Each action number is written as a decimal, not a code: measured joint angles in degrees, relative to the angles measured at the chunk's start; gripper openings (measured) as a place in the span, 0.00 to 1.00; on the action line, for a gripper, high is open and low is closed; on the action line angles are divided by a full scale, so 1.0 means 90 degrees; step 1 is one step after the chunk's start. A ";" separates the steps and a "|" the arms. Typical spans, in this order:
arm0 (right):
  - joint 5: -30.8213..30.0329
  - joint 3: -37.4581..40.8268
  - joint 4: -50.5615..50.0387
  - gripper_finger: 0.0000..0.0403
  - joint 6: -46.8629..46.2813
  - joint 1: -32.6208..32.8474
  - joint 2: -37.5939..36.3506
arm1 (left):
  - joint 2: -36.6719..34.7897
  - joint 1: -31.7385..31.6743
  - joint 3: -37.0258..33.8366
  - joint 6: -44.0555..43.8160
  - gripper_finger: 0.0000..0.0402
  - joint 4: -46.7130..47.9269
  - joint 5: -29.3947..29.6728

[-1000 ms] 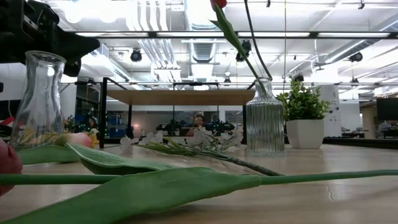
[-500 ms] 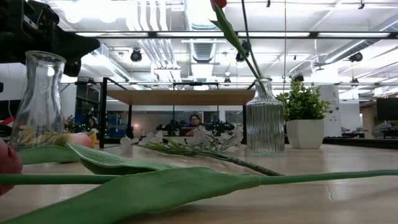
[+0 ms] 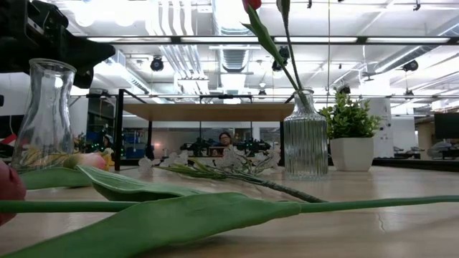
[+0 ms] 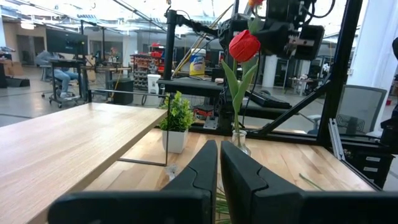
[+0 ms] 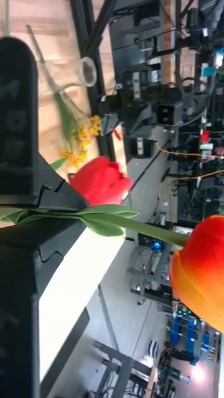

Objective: Pick and place flowers into a vace then onto a shelf
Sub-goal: Put the yellow tulip into the top transparent vase

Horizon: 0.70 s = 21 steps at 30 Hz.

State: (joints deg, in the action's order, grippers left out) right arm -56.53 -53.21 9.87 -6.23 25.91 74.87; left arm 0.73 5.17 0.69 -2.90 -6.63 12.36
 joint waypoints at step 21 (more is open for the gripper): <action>0.0265 0.0833 0.0075 0.03 -0.1230 0.0007 0.0019 | -0.0001 0.0000 -0.0002 -0.0001 0.01 -0.0002 -0.0001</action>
State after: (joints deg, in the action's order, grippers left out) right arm -54.15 -45.71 10.54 -17.31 25.98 75.05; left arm 0.72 5.17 0.67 -2.91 -6.66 12.35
